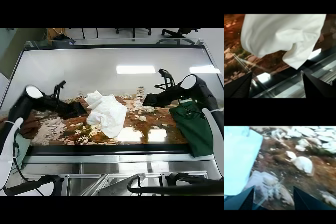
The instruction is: Fold the shirts.
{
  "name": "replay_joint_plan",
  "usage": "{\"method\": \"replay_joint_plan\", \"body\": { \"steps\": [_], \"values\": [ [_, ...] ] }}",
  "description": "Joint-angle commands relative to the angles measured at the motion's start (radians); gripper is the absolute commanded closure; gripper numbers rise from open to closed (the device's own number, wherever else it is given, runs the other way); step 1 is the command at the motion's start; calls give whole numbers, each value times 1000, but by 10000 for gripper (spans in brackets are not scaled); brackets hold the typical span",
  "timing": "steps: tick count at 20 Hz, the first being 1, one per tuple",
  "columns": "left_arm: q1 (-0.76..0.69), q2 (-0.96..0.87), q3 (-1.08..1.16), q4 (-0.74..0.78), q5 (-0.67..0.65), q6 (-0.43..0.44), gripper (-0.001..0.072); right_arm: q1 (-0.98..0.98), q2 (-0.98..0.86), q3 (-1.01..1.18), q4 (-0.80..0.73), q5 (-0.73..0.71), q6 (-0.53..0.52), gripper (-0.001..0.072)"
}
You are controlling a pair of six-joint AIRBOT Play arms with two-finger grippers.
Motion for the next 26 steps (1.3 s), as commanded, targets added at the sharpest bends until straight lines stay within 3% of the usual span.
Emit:
{"method": "replay_joint_plan", "body": {
  "steps": [1,4,7,13,14,16,18,22,26],
  "values": [
    [11,25,-303,-263,285,203,31,-3,-127,3,214,-14,-133,172],
    [11,25,-391,-416,414,338,30,19,-229,3,303,-30,-206,172],
    [11,16,-383,-430,462,348,49,54,-308,3,380,-63,-267,172],
    [-77,-177,-232,-463,345,378,59,92,-409,3,447,-139,-307,173],
    [-87,-210,-208,-464,314,378,223,96,-421,3,470,-138,-335,179],
    [-85,-274,-143,-464,211,378,678,102,-440,3,536,-138,-384,328],
    [-61,-297,-83,-463,118,365,689,102,-439,6,585,-128,-445,674],
    [14,-197,60,-464,32,293,694,87,-362,106,595,-79,-467,698],
    [41,-22,348,-455,-39,181,694,56,-208,398,595,2,-458,698]
  ]
}}
